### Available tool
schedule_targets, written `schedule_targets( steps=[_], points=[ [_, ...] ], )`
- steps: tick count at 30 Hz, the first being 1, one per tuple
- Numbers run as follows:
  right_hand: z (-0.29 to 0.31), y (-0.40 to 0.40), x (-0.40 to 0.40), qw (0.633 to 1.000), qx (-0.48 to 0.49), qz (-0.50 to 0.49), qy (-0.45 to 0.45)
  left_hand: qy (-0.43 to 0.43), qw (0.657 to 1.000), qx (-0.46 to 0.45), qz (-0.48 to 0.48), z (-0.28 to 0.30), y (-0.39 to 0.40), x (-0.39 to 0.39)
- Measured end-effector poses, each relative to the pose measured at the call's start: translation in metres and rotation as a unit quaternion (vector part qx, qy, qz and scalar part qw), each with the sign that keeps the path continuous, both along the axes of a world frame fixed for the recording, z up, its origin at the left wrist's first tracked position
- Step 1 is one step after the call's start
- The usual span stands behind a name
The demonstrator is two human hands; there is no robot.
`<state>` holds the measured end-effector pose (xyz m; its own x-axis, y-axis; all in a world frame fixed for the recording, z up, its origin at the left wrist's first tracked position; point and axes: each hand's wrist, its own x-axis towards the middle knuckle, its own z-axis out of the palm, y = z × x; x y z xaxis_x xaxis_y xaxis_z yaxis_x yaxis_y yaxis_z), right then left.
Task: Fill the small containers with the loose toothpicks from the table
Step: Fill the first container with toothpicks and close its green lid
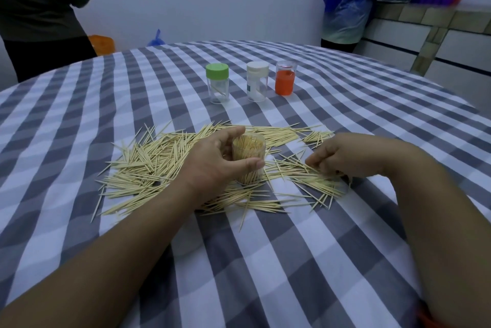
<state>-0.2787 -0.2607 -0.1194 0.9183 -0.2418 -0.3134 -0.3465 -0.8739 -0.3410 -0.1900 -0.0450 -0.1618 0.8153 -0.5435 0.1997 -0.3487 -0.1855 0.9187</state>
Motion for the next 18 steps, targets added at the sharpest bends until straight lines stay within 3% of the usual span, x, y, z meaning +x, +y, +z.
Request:
schedule_targets(
  steps=[7, 18],
  points=[
    [-0.001, 0.006, -0.001, 0.996, -0.019, 0.030, 0.080, 0.005, 1.000, -0.001, -0.003, 0.000, 0.001, -0.001],
    [-0.010, 0.015, 0.009, 0.997, -0.045, 0.025, -0.058, -0.003, 1.000, 0.005, 0.000, 0.000, 0.002, 0.000]
  ],
)
